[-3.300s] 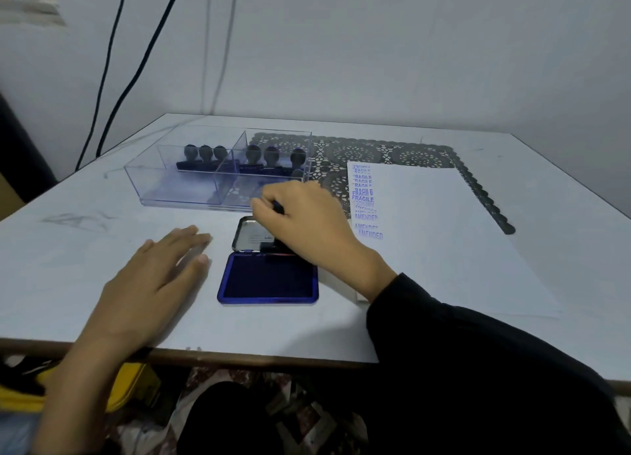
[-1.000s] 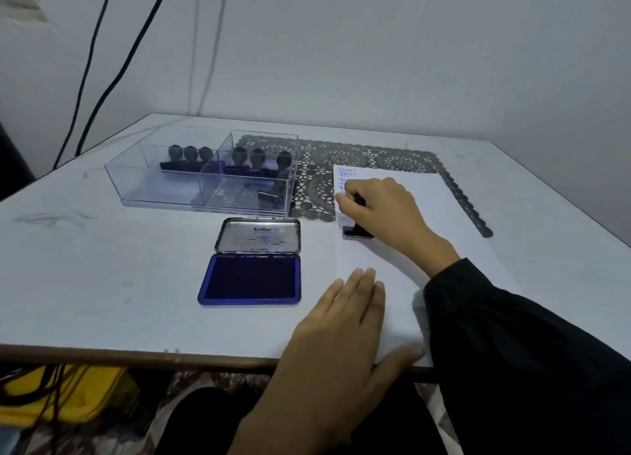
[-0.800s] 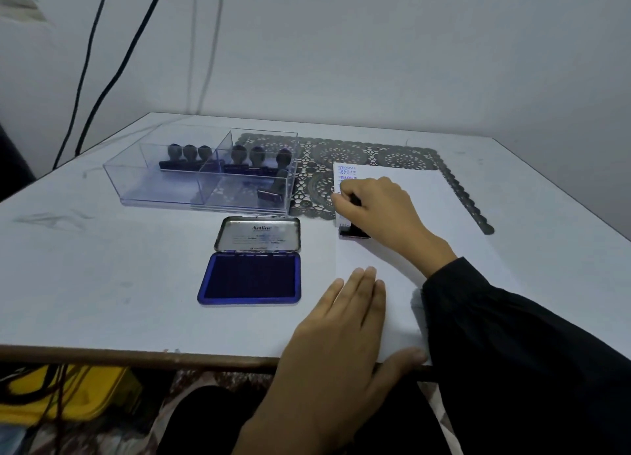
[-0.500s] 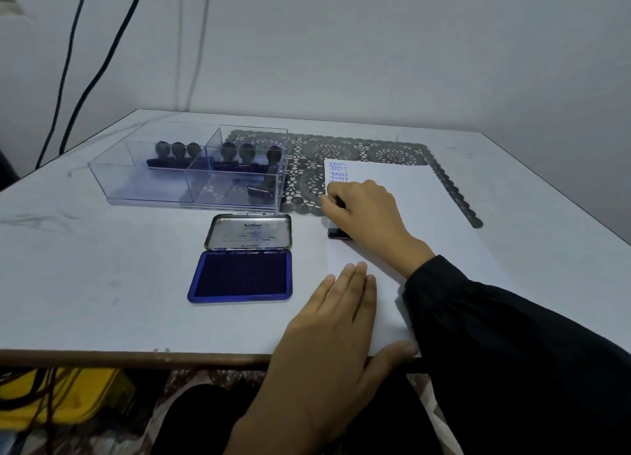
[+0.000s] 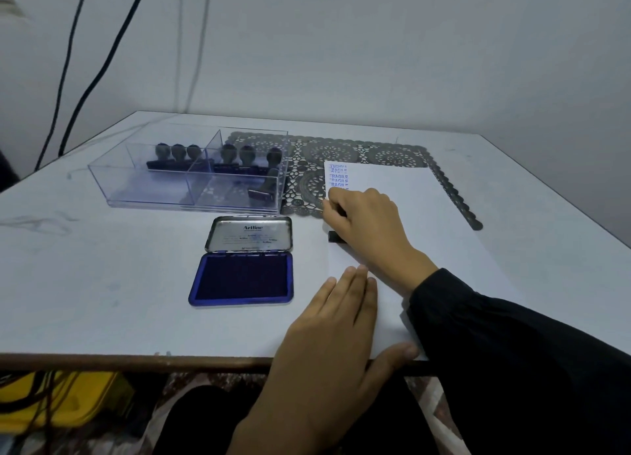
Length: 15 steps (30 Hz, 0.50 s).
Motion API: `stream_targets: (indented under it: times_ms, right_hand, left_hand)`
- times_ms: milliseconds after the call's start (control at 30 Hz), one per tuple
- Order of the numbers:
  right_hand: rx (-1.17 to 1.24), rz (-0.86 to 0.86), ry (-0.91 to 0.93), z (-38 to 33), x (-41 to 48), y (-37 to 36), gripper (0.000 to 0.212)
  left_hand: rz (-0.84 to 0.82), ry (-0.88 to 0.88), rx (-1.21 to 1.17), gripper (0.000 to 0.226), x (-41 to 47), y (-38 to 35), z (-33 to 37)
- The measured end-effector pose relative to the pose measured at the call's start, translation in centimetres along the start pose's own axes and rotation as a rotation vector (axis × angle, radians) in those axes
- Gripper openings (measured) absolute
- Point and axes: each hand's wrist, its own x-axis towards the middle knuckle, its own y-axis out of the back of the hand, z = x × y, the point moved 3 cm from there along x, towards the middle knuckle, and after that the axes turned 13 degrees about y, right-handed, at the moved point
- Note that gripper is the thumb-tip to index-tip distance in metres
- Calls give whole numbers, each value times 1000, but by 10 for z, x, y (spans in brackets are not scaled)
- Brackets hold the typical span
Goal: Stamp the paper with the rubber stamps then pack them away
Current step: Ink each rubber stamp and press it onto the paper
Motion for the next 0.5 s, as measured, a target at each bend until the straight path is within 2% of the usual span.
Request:
stream_targets:
  times_ms: [100,200,300,500]
  right_hand:
    - [84,-57,-22,7,8,-2,42]
    - [325,-142,-116,23,24,1,42]
    - [550,14,-220,36,36,19,40]
    - [655,133,-197,26,45,37,40]
  left_hand:
    - [-15,2,3,75,1,0,1]
    - [-21,-2,-9,75,1,0,1]
    - [-5,-10,-74,74,1,4,-1]
    - [-5,80,-297,76,-4,36,-30]
